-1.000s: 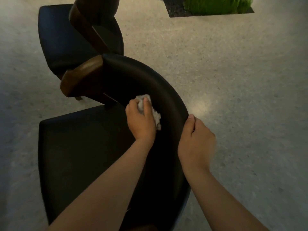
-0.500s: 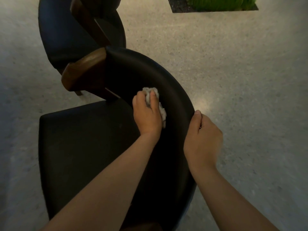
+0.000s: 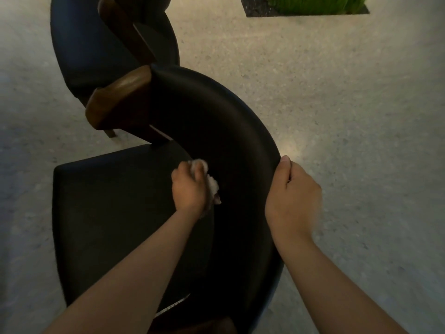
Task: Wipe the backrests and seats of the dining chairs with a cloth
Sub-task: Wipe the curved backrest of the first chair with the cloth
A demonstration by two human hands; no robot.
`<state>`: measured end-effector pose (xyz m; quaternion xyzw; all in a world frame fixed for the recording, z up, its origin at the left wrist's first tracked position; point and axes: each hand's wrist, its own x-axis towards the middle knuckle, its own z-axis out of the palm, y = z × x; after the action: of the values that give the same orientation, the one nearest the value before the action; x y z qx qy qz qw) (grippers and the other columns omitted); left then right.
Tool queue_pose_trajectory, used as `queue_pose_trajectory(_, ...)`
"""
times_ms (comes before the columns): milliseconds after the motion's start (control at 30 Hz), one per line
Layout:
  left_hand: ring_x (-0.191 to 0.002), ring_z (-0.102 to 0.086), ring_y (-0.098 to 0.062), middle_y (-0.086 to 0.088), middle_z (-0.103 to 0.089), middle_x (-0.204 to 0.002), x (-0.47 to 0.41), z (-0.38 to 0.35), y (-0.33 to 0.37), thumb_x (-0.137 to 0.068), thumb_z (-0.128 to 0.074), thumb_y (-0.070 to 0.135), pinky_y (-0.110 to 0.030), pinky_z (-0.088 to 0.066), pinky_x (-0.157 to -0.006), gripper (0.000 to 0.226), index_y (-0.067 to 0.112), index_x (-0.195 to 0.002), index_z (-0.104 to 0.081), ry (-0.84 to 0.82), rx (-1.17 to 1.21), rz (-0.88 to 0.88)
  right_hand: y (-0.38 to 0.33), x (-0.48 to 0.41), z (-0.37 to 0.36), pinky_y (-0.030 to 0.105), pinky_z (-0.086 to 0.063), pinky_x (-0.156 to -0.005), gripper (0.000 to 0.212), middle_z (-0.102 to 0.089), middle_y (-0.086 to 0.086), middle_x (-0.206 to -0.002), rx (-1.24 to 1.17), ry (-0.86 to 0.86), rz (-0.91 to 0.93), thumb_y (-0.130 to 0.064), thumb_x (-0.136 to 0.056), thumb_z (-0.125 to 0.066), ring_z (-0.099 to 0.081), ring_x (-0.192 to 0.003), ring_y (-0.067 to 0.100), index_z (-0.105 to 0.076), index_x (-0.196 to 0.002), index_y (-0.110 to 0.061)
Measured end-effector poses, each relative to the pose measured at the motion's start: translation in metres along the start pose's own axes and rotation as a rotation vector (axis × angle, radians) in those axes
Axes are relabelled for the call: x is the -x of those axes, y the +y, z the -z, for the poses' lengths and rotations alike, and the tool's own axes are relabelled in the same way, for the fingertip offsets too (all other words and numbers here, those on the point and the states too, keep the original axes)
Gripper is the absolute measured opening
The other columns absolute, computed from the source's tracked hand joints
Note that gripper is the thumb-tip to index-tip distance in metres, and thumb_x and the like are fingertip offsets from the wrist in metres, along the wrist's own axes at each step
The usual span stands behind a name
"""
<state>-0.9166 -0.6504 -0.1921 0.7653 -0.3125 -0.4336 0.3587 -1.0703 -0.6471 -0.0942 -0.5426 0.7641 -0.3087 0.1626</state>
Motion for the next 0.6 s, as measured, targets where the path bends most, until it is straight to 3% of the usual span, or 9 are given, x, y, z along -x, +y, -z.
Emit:
queue_pose_trajectory(133,-0.093,-0.051,0.003,0.006,-0.047,-0.110,0.018,0.006,0.051,-0.097,-0.055,0.035,-0.009,-0.041,-0.077,0.013,0.026,-0.106,-0.055,0.137,-0.006,-0.475,-0.001,0.000,0.000,0.022,-0.019,-0.046,0.050,-0.031,-0.010,-0.045,-0.005,-0.002,-0.008,-0.031,-0.102,-0.039,-0.027,-0.040,0.007,-0.029,-0.053,-0.029)
queue_pose_trajectory(267,-0.090,-0.050,0.003,0.010,-0.048,-0.101,0.021,-0.003,0.106,-0.088,-0.066,0.039,-0.008,-0.040,-0.080,0.016,0.029,-0.100,-0.061,0.121,-0.019,-0.742,-0.002,0.000,0.001,0.026,-0.021,-0.048,0.047,-0.036,-0.009,-0.049,0.021,-0.021,-0.016,-0.034,-0.102,-0.036,-0.032,-0.043,0.009,-0.031,-0.056,-0.027)
queue_pose_trajectory(433,-0.097,-0.050,-0.009,0.007,-0.049,-0.103,0.018,-0.022,0.122,-0.083,-0.071,0.043,-0.025,-0.046,-0.083,0.031,0.024,-0.107,-0.068,0.051,-0.246,-0.714,-0.001,0.000,0.001,0.029,-0.025,-0.052,0.043,-0.041,-0.006,-0.054,0.033,-0.033,-0.017,-0.034,-0.102,-0.034,-0.037,-0.048,0.013,-0.036,-0.060,-0.023)
queue_pose_trajectory(600,-0.083,-0.053,-0.004,0.011,-0.051,-0.094,0.014,-0.024,0.122,-0.079,-0.073,0.045,-0.017,-0.044,-0.072,0.022,0.029,-0.088,-0.061,0.093,-0.125,-0.616,-0.001,0.000,0.001,0.029,-0.024,-0.051,0.045,-0.039,-0.006,-0.052,0.028,-0.023,-0.011,-0.033,-0.102,-0.035,-0.036,-0.048,0.013,-0.034,-0.058,-0.024)
